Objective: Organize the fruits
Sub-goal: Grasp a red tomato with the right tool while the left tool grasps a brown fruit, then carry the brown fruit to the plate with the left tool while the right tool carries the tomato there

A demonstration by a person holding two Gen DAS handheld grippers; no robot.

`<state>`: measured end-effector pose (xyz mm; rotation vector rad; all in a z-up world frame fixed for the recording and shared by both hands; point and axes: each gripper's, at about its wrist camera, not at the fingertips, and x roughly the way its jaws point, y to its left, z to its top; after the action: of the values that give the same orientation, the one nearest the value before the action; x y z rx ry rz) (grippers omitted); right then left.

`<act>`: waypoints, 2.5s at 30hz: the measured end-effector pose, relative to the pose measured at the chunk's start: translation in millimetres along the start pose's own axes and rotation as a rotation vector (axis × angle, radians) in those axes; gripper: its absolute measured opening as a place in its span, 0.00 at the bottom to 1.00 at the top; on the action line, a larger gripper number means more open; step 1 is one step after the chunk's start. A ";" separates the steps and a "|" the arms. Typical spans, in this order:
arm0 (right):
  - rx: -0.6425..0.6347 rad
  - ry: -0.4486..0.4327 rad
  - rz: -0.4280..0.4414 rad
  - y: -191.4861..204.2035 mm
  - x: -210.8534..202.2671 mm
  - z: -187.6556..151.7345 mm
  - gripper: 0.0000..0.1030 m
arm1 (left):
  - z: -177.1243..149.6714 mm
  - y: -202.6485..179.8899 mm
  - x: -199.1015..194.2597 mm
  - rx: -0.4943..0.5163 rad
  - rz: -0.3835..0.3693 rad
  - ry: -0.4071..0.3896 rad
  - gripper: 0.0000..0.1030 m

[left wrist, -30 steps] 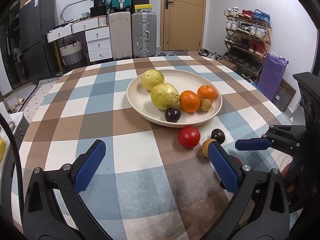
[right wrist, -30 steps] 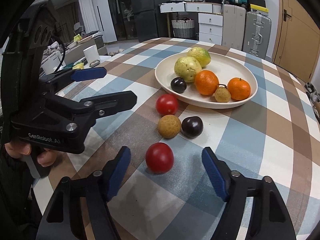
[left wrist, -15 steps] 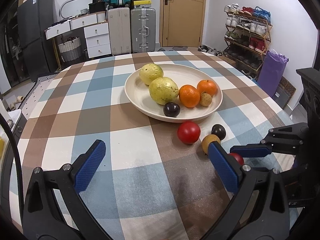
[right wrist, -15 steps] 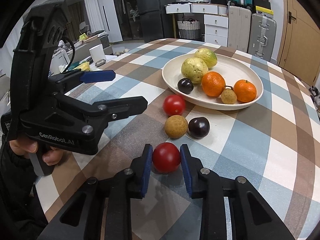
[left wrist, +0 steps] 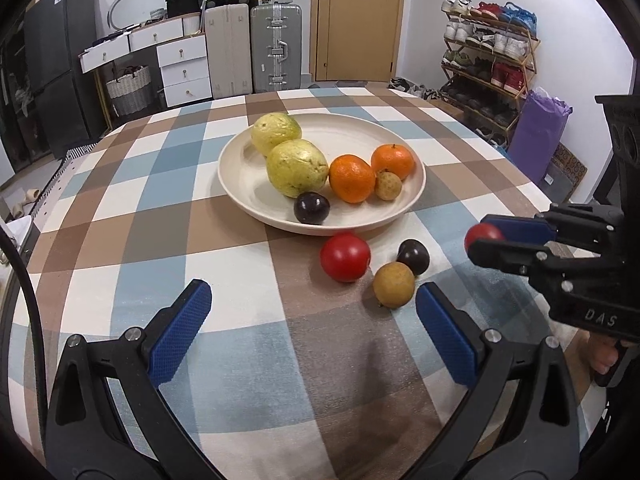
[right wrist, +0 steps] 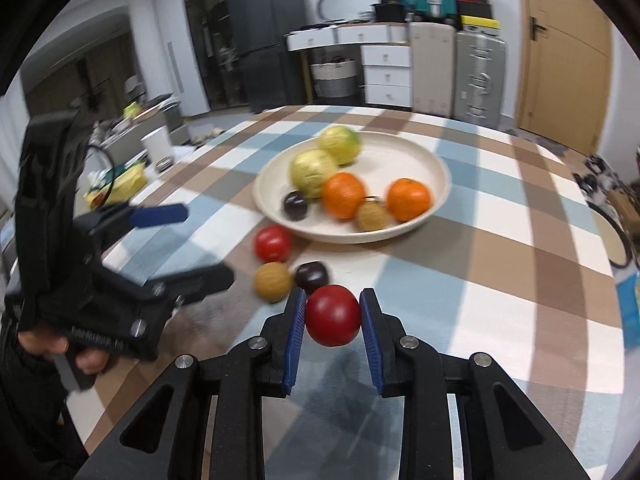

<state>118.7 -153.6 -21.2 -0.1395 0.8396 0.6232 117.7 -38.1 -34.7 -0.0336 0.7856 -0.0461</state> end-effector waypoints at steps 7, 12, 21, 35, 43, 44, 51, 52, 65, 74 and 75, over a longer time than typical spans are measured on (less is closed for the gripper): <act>0.029 0.000 -0.015 -9.6 0.6 1.3 0.28 | -0.9 -12.5 7.1 -0.004 -0.027 0.035 0.95; 0.028 -0.003 -0.016 -10.9 -1.1 1.6 0.28 | -2.2 -27.9 14.1 0.061 -0.049 0.062 0.66; 0.048 -0.018 -0.022 -17.6 -7.9 2.5 0.28 | 0.9 -44.0 27.0 0.108 -0.074 0.104 0.43; 0.051 -0.026 -0.022 -20.3 -11.3 3.3 0.28 | 1.3 -43.8 25.8 0.120 -0.111 0.098 0.23; 0.048 -0.031 -0.017 -18.5 -8.1 2.3 0.28 | 1.8 -27.9 15.6 0.095 -0.118 0.073 0.23; 0.046 -0.032 -0.015 -17.5 -7.5 2.1 0.28 | 2.9 -23.8 13.9 0.082 -0.119 0.068 0.23; 0.045 -0.045 0.004 -12.6 -4.6 0.9 0.28 | 8.2 -7.9 5.9 0.047 -0.103 0.028 0.23; 0.048 -0.049 0.007 -12.4 -5.1 1.1 0.28 | 8.8 -6.1 4.6 0.045 -0.100 0.020 0.23; 0.057 -0.104 0.030 -7.0 -6.5 4.5 0.28 | 15.2 19.8 -0.3 -0.007 -0.051 -0.012 0.23; 0.063 -0.138 0.048 -4.1 -5.5 12.3 0.28 | 23.3 27.7 3.1 -0.018 -0.029 -0.036 0.23; 0.061 -0.142 0.050 -3.6 -4.8 13.5 0.28 | 24.4 28.5 4.7 -0.020 -0.026 -0.035 0.23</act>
<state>127.2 -154.0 -9.0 -0.0179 0.7257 0.6463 139.1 -9.6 -22.2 -0.0634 0.7505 -0.0623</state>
